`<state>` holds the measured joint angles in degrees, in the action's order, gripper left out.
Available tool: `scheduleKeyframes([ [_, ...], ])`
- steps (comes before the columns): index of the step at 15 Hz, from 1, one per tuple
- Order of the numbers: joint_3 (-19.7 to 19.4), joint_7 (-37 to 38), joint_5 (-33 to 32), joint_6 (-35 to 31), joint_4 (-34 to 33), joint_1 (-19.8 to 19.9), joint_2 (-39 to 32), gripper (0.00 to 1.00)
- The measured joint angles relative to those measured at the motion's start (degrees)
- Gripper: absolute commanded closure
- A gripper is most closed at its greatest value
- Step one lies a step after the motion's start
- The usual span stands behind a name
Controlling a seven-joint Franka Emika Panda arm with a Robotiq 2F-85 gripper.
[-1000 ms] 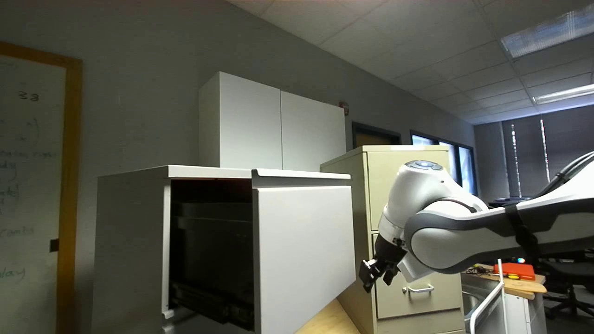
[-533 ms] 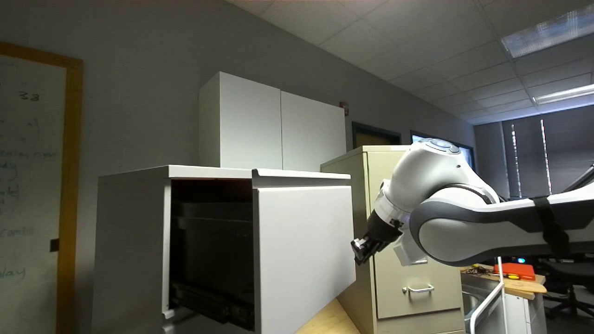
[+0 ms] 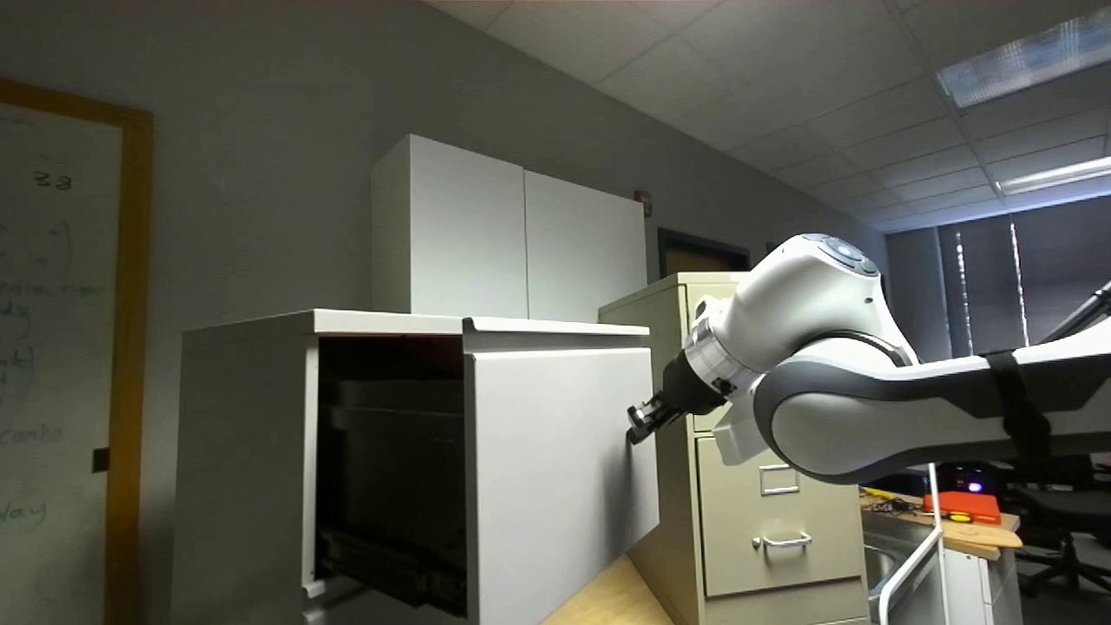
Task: Close the open drawer
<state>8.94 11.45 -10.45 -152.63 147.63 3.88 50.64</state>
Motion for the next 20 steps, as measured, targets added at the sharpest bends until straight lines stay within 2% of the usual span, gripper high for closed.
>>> scheduleKeyframes([
  [6,0.7,-2.6,0.2,-3.8,-6.5,-3.0,-8.5,0.97],
  [11,4.6,-2.6,0.1,-3.7,-15.9,-4.2,-17.7,0.97],
  [16,8.2,-2.6,-1.2,-2.2,-25.6,-4.3,-26.3,0.97],
  [20,8.0,-5.5,-1.7,1.6,-33.3,-5.2,-32.8,0.98],
])
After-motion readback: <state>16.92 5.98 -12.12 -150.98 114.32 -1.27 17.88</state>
